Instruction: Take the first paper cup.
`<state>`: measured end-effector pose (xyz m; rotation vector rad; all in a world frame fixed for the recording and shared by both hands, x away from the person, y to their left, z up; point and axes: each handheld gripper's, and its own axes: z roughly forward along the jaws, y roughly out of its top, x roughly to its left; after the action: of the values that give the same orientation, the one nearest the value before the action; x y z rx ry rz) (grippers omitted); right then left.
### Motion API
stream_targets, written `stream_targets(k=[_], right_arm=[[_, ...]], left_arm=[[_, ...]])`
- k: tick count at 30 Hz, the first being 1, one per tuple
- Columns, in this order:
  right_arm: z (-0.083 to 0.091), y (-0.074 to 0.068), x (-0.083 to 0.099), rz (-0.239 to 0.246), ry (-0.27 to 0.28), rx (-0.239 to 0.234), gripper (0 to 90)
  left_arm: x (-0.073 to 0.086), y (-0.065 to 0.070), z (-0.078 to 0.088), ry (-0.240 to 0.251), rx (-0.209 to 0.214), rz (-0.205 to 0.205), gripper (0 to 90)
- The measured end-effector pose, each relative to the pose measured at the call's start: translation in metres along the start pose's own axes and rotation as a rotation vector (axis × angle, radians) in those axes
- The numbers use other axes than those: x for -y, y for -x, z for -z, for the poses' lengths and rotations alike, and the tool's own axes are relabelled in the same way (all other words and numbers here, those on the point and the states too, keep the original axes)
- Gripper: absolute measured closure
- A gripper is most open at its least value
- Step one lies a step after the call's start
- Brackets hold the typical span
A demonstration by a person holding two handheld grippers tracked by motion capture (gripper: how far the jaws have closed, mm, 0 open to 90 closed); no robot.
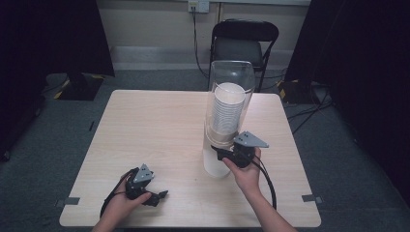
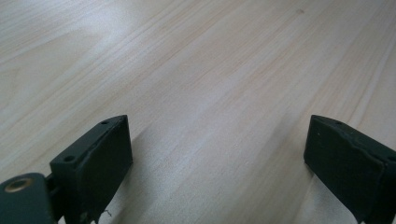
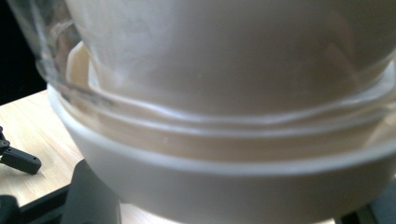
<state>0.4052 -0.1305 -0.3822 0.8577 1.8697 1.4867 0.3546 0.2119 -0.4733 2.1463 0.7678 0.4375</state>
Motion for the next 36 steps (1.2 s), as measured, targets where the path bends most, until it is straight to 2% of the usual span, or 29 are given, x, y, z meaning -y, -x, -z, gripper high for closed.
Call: stream_targets(k=[13, 24, 36], right_arm=[[-0.0002, 0.0012, 0.0047, 0.0, 0.022, -0.015, 34.7], [0.002, 0.0015, 0.0072, 0.057, -0.005, -0.003, 35.2], [0.0018, 0.0024, 0.0067, 0.053, -0.014, -0.011, 35.4]], left_arm=[[-0.0003, 0.0, -0.0004, -0.002, -0.004, 0.0, 6.6], [-0.0004, -0.0005, -0.0002, -0.005, -0.005, -0.008, 6.4], [-0.0004, -0.0005, -0.0002, -0.005, -0.005, -0.008, 6.4]])
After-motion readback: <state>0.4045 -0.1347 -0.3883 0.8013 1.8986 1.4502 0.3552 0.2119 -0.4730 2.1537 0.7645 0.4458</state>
